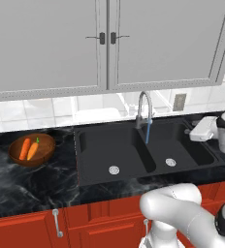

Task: Pick the carrots from the sink and place them in one bowl. Place the mango in the other bowl. Then turn off the sink faucet.

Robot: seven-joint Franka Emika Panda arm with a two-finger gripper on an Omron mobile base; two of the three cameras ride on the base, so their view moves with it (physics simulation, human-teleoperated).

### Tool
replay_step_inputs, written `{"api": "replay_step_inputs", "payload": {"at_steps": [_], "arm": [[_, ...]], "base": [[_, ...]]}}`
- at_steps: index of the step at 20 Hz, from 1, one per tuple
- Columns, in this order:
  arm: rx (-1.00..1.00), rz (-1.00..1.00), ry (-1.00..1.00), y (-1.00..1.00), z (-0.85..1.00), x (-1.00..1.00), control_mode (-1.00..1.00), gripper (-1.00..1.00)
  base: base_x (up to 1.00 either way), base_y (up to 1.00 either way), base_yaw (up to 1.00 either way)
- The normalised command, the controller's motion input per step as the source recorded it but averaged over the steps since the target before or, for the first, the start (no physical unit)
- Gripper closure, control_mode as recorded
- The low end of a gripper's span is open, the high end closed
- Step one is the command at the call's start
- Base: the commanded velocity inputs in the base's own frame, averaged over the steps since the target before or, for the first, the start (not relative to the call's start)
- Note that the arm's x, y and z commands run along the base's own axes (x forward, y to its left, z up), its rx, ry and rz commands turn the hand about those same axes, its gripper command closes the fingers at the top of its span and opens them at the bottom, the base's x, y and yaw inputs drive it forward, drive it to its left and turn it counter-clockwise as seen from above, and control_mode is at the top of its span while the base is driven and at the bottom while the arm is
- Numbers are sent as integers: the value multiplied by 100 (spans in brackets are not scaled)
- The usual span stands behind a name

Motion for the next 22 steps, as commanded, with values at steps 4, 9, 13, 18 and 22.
{"api": "replay_step_inputs", "payload": {"at_steps": [4,9,13,18,22], "arm": [[16,0,0,-11,0,1,-100,-100],[1,0,0,0,0,6,-100,-100],[0,0,0,0,0,24,-100,-100],[0,0,0,0,-4,29,-100,-100],[0,0,0,0,-19,33,-100,-100]], "base": [[0,0,0],[0,0,0],[0,0,0],[0,0,0],[0,0,0]]}}
